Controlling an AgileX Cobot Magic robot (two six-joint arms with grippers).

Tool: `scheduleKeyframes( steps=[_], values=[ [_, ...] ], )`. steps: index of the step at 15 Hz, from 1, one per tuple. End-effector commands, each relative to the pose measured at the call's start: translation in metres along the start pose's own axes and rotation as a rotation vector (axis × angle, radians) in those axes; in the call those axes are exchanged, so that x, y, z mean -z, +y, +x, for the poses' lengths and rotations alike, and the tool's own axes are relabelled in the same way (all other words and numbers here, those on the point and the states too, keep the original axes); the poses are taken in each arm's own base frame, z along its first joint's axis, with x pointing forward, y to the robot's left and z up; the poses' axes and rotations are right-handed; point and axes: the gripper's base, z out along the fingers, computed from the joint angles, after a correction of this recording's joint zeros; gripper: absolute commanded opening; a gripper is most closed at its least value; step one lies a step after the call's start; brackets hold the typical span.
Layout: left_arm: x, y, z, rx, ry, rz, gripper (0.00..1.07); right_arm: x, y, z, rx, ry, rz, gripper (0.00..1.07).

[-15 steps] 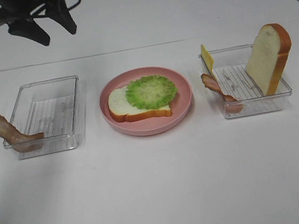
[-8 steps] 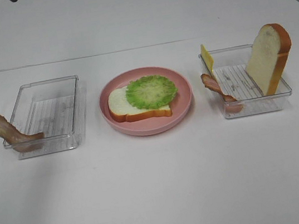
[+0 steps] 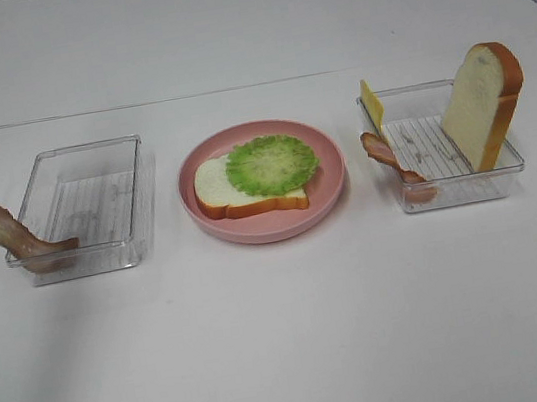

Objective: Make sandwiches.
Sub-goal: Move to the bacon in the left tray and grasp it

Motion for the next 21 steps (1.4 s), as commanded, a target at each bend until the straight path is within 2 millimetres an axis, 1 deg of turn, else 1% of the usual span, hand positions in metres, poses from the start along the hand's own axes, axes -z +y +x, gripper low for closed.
scheduleKeyframes(
  steps=[1,3,5,6,8,10,12,13,14,15,16,17,18,21],
  values=[
    [-0.014,0.008,0.019,0.012,0.124,-0.069,0.60,0.001,0.000,0.000,-0.009,-0.009,0.006,0.76],
    [-0.023,0.012,0.023,0.020,0.141,-0.098,0.60,0.000,0.000,0.000,-0.009,-0.008,0.006,0.76],
    [-0.033,0.022,0.024,0.066,0.130,-0.113,0.60,0.000,0.000,0.000,-0.009,-0.008,0.006,0.76],
    [-0.041,0.032,0.023,0.099,0.090,-0.109,0.60,0.000,0.000,0.000,-0.009,-0.008,0.006,0.76],
    [-0.045,0.036,0.019,0.115,0.054,-0.099,0.60,0.000,0.000,0.000,-0.009,-0.008,0.006,0.76],
    [-0.056,0.037,0.013,0.119,0.026,-0.092,0.60,0.000,0.000,0.000,-0.009,-0.008,0.006,0.76],
    [-0.081,0.036,0.008,0.116,0.054,-0.088,0.60,0.000,0.000,0.000,-0.009,-0.008,0.006,0.76],
    [-0.089,0.036,0.008,0.115,0.067,-0.088,0.60,0.000,0.000,0.000,-0.009,-0.008,0.006,0.76],
    [-0.103,0.036,0.007,0.113,0.090,-0.090,0.60,0.000,0.000,0.000,-0.009,-0.008,0.006,0.76],
    [-0.119,0.036,0.007,0.112,0.127,-0.098,0.60,0.000,0.000,0.000,-0.009,-0.008,0.006,0.76],
    [-0.146,0.037,0.009,0.110,0.178,-0.106,0.60,0.000,0.000,0.000,-0.009,-0.008,0.006,0.76],
    [-0.159,0.036,0.010,0.114,0.189,-0.101,0.60,0.000,0.000,0.000,-0.009,-0.008,0.006,0.76],
    [-0.169,0.036,0.010,0.110,0.198,-0.094,0.60,0.000,0.000,0.000,-0.009,-0.008,0.006,0.76],
    [-0.184,0.032,0.009,0.100,0.212,-0.057,0.60,0.000,0.000,0.000,-0.009,-0.008,0.006,0.76]
  ],
)
